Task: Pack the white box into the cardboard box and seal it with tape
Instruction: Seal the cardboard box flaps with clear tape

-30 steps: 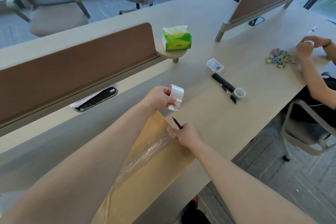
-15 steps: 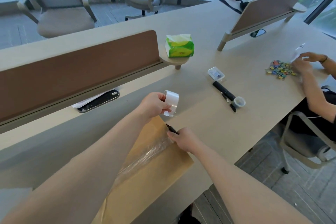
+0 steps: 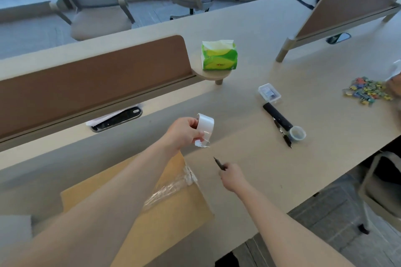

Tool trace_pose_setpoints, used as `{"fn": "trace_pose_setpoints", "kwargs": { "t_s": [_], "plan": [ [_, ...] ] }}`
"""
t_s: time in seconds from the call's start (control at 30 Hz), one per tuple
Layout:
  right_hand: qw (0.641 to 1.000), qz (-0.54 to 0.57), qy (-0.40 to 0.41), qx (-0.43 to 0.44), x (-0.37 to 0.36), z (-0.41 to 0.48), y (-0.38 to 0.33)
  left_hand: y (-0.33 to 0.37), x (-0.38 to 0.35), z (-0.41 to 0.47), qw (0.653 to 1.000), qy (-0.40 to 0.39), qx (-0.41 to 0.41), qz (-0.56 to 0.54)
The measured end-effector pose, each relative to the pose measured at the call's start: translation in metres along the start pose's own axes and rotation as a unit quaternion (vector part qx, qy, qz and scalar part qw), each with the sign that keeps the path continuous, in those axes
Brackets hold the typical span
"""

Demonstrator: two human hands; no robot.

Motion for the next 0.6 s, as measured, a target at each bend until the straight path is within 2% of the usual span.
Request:
{"fn": "trace_pose_setpoints", "kwargs": {
  "t_s": [0.1, 0.23, 0.43, 0.5, 0.6],
  "plan": [
    [0.996, -0.061, 0.058, 0.014, 0.016, 0.036, 0.008, -0.006, -0.013, 0.006, 0.999, 0.018, 0.022, 0.022],
    [0.981, -0.165, 0.091, 0.045, 0.032, 0.069, 0.009, -0.015, -0.024, 0.011, 0.997, 0.043, 0.045, 0.052],
    [0.91, -0.367, 0.144, 0.13, 0.026, 0.09, 0.011, -0.019, -0.037, 0.009, 0.995, 0.052, 0.064, 0.06],
    [0.9, -0.386, 0.144, 0.145, 0.024, 0.091, 0.009, -0.02, -0.039, 0.009, 0.992, 0.041, 0.072, 0.095],
    [0.919, -0.335, 0.129, 0.165, 0.034, 0.086, -0.012, -0.017, -0.041, 0.008, 0.983, 0.018, 0.088, 0.159]
  ]
}}
Point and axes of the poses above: each hand's wrist, its own z-axis towards the middle knuckle, its own x-axis out of the back of the hand, y = z × x, the point moved 6 cm from there along z, towards the middle knuckle, and after that the axes turned 9 degrees about -x, right-handed, at the moved point
